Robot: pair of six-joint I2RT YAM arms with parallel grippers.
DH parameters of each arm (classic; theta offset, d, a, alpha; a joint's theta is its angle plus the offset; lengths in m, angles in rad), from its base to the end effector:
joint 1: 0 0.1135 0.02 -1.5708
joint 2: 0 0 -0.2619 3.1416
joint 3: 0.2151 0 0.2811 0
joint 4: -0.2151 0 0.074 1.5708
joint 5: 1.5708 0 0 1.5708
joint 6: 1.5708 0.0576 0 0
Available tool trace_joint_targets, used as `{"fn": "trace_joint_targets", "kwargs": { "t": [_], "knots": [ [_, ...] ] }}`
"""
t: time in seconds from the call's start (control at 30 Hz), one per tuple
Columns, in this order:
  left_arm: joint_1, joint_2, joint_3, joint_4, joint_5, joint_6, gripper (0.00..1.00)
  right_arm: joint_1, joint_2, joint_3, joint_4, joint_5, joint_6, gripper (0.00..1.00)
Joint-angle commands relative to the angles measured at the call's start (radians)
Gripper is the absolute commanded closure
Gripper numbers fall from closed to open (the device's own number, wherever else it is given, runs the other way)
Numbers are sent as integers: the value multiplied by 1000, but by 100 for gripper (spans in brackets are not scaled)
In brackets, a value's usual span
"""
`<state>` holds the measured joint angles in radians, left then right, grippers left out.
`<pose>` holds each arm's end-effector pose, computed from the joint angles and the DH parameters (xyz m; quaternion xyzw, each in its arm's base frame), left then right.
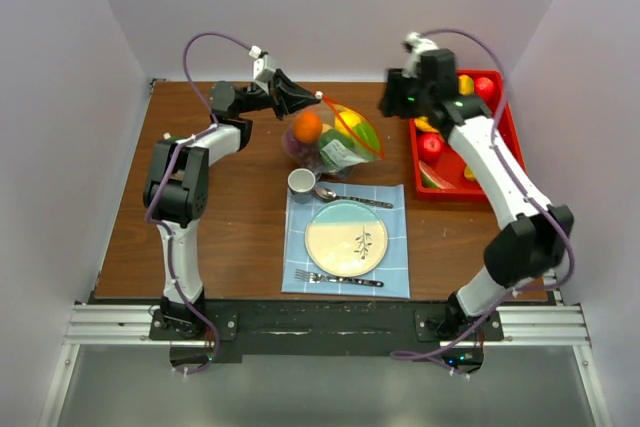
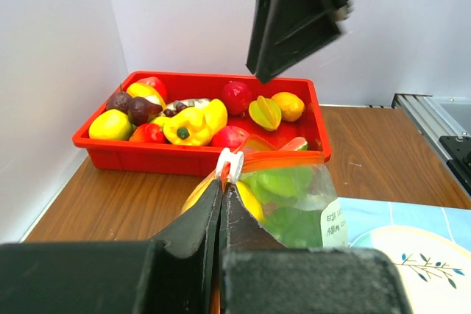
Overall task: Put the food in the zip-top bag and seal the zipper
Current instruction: Adjust the zipper food storage bag at the center of the board.
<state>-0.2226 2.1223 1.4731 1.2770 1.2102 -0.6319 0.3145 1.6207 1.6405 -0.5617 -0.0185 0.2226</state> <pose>0.4646 -0.1604 0.2737 0.4203 0.4688 -0.5388 0.5598 0.3983 0.1307 0.3726 -0.0445 0.8694 0.1383 0.4723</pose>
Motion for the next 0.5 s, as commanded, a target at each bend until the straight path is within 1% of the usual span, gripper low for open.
{"fn": "trace_joint_targets", "kwargs": {
  "t": [0.0, 0.07, 0.17, 0.33, 0.47],
  "knots": [
    [6, -67, -5, 94, -21, 9, 100, -144, -81, -319, 245, -262, 302, 44],
    [6, -67, -5, 102, -20, 6, 100, -156, -91, -392, 349, -328, 357, 43],
    [9, -68, -7, 110, -18, -2, 100, -160, -122, -534, 483, -328, 430, 41],
    [12, -68, -7, 120, -18, -12, 100, -175, -150, -648, 681, -322, 540, 40],
    [14, -68, -4, 124, -18, -17, 100, -176, -154, -686, 724, -299, 573, 41]
  ]
}}
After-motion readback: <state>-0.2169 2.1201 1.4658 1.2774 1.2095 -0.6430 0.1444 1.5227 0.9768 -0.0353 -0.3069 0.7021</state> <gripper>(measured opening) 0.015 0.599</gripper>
